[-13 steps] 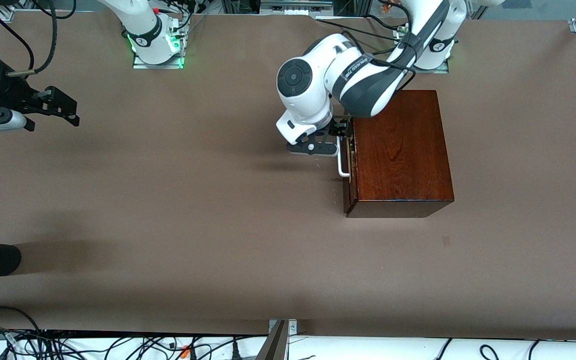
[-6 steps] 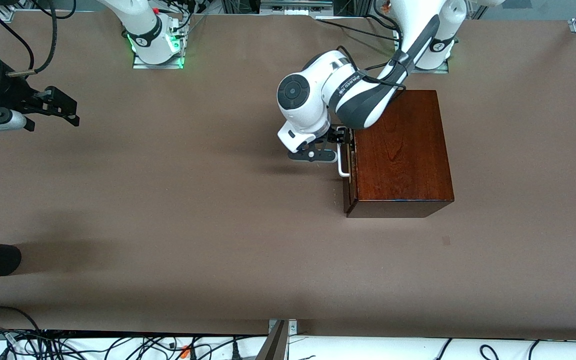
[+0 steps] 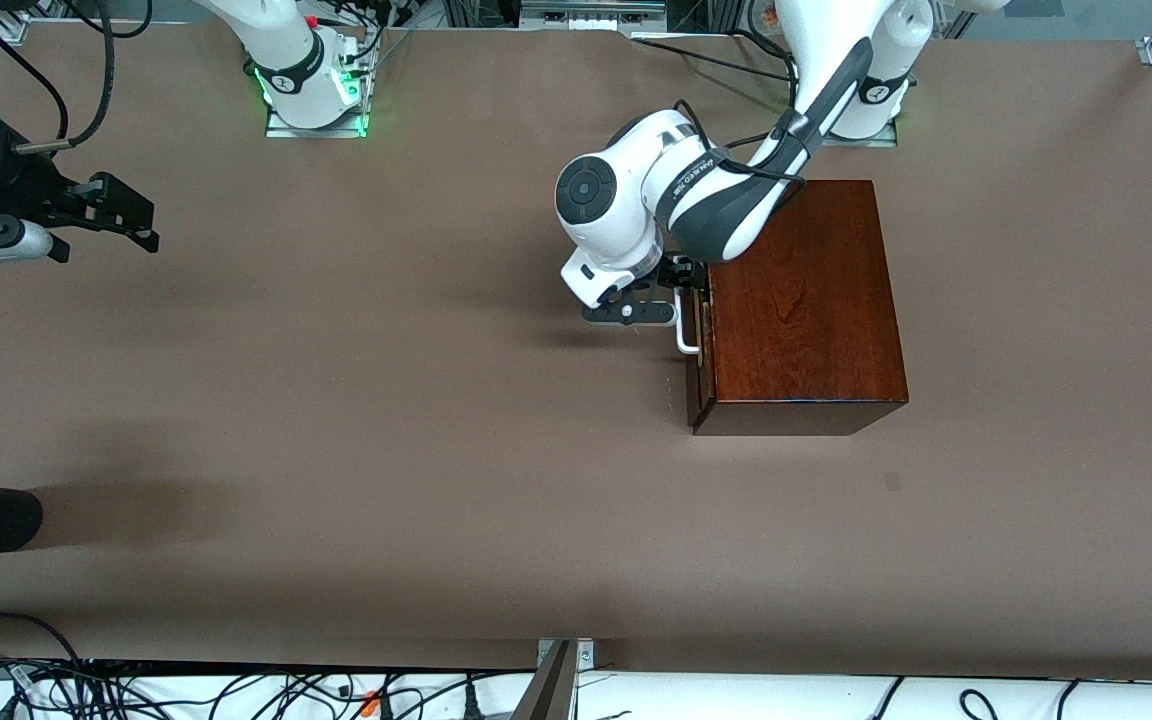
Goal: Open drawer, take yellow block, close drawer
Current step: 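Pull the drawer handle outward with the left gripper to open the drawer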
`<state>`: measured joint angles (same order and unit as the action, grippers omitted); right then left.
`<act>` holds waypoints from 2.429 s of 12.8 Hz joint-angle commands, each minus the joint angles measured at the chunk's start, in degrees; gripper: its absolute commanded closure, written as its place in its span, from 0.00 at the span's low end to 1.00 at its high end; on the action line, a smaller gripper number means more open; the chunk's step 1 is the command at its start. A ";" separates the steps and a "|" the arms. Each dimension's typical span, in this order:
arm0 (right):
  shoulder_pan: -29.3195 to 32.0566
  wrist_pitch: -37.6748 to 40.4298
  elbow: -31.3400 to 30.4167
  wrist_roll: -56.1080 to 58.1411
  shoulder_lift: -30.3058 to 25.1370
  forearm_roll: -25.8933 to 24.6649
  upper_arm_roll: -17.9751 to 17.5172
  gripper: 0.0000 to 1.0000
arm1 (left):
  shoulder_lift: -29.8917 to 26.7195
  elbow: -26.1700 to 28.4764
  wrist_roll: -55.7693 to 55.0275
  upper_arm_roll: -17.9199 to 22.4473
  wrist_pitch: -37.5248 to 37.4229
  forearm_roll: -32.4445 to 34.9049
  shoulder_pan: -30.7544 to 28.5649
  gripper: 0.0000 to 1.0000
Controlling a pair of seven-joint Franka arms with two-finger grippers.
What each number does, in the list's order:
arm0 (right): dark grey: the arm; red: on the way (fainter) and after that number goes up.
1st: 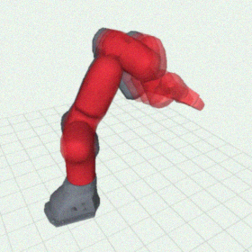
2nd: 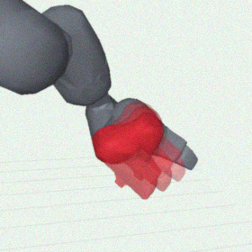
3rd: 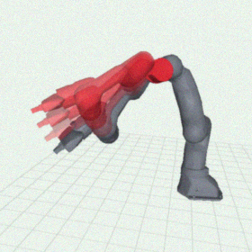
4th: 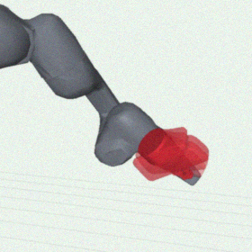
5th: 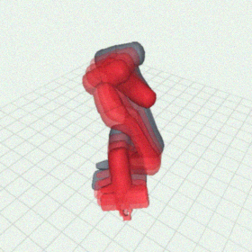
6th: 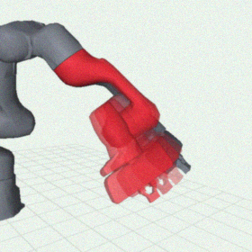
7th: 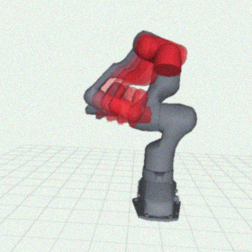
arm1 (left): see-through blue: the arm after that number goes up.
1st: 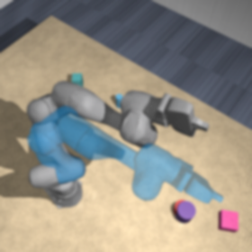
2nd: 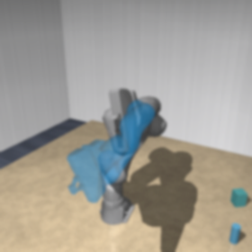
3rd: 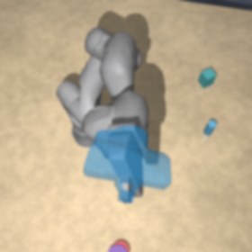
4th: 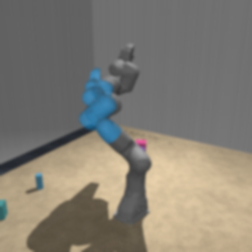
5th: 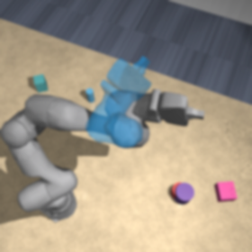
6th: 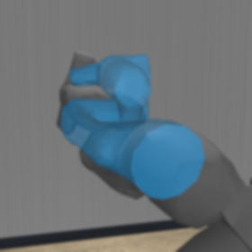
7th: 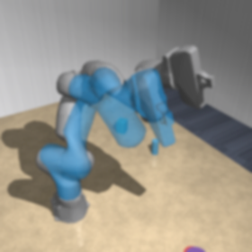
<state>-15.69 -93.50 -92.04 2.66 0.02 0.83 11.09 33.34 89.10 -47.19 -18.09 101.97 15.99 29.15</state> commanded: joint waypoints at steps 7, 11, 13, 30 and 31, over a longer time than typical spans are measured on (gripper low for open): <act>0.49 0.33 1.07 -0.20 0.33 0.75 -0.19 0.00 | 0.41 3.19 -3.53 0.25 5.60 1.94 0.21 0.00; 0.57 0.33 1.07 -0.20 0.33 0.75 -0.19 0.00 | 0.41 3.01 -4.40 0.08 6.48 1.94 0.29 0.00; 0.57 0.33 1.07 -0.20 0.33 0.75 -0.19 0.00 | 0.50 2.93 -5.37 -0.01 7.62 1.85 0.38 0.00; 0.92 0.33 1.07 -0.20 0.33 0.75 -0.11 0.00 | 4.10 -3.40 -9.94 -0.10 16.07 -9.40 4.07 0.00; 0.92 0.33 1.07 -0.20 0.33 0.75 -0.11 0.00 | 4.45 -3.49 -9.94 -0.10 16.07 -9.40 4.16 0.00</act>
<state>-15.45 -93.50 -92.04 2.66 0.02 0.83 11.19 35.33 89.11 -56.23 -18.00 117.76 8.15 31.68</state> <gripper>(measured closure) 0.000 0.000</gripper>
